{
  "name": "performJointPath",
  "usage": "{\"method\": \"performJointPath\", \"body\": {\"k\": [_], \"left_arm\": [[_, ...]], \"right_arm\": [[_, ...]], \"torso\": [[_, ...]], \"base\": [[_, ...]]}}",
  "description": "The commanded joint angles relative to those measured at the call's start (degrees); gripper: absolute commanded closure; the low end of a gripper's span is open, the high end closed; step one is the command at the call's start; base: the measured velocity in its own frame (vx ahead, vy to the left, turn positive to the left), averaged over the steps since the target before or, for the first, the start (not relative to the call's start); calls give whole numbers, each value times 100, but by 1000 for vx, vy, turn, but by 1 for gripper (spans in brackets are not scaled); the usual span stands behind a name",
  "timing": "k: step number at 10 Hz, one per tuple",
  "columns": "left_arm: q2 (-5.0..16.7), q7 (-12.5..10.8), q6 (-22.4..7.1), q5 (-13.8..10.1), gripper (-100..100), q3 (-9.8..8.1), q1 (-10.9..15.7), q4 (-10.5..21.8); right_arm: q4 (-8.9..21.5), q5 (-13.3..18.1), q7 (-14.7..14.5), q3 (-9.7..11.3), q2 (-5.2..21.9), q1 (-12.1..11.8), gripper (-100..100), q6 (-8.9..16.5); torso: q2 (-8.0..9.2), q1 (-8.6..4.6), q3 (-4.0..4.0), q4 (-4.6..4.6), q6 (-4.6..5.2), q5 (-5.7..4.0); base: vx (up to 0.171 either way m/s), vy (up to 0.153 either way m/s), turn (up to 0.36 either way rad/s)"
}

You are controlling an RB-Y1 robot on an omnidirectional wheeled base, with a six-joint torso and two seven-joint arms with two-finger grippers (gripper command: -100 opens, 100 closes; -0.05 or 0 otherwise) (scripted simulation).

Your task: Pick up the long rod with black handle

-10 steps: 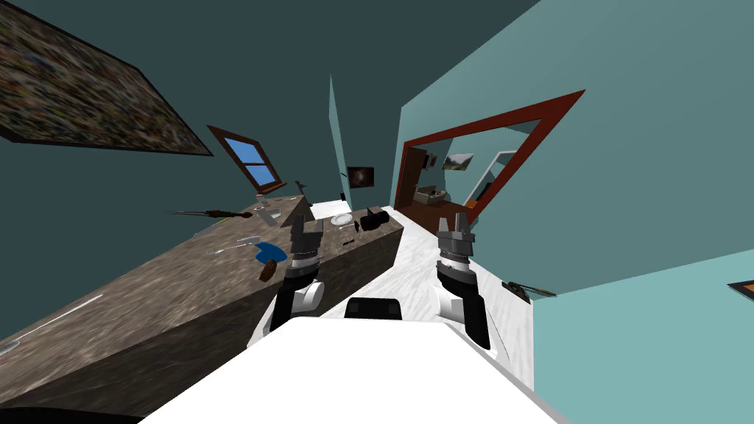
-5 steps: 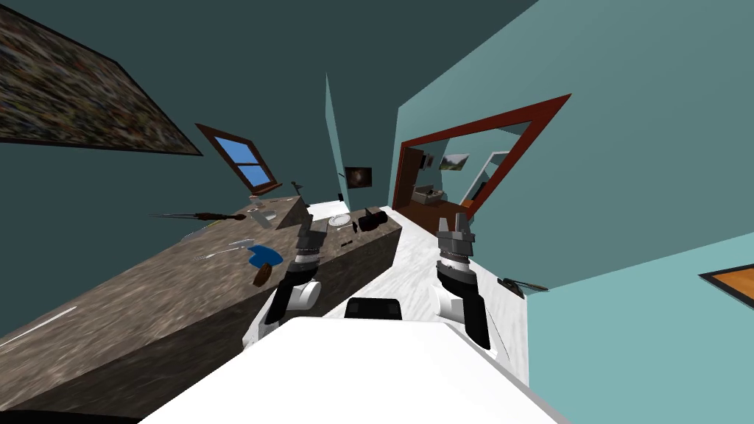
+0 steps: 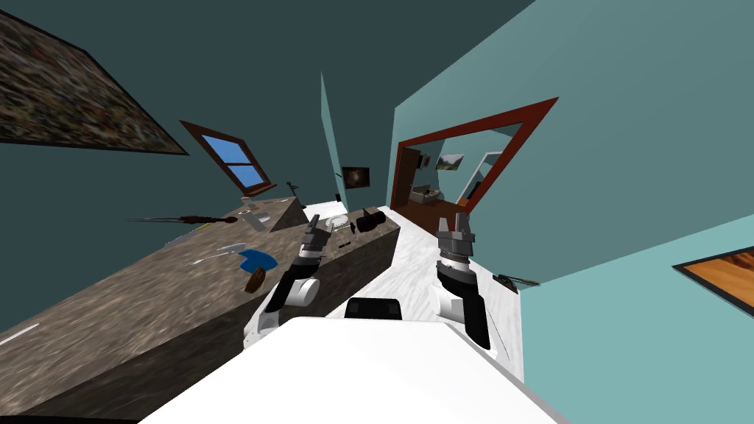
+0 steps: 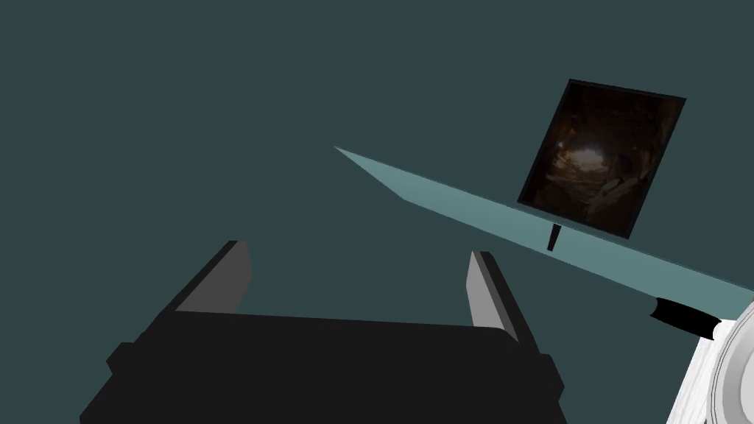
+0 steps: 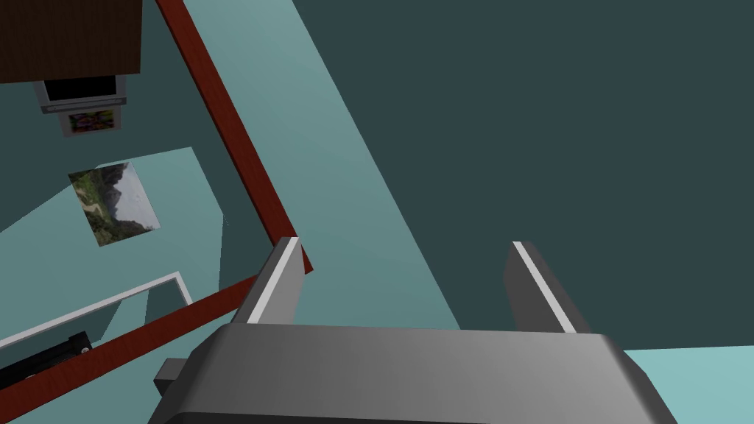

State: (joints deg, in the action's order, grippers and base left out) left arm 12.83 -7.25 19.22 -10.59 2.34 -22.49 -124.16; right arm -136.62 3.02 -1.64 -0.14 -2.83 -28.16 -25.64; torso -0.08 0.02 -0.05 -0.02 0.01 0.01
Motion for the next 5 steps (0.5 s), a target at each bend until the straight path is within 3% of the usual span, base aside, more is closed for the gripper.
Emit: {"method": "performJointPath", "body": {"k": [1, 4, 5], "left_arm": [[66, -103, -242, -92, -100, 27, -1, 8], [338, -436, -729, -449, -100, 52, 124, 74], [338, -436, -813, -449, -100, 52, 124, 74]], "right_arm": [[0, 0, 0, 0, 0, 0, 0, 0], [0, 0, 0, 0, 0, 0, 0, 0], [0, 0, 0, 0, 0, 0, 0, 0]], "torso": [[0, 0, 0, 0, 0, 0], [2, -2, 1, 0, -2, 0], [2, -1, 1, 0, -1, 0]], "base": [[14, 3, -21], [12, 1, -41], [11, 3, -37]]}}
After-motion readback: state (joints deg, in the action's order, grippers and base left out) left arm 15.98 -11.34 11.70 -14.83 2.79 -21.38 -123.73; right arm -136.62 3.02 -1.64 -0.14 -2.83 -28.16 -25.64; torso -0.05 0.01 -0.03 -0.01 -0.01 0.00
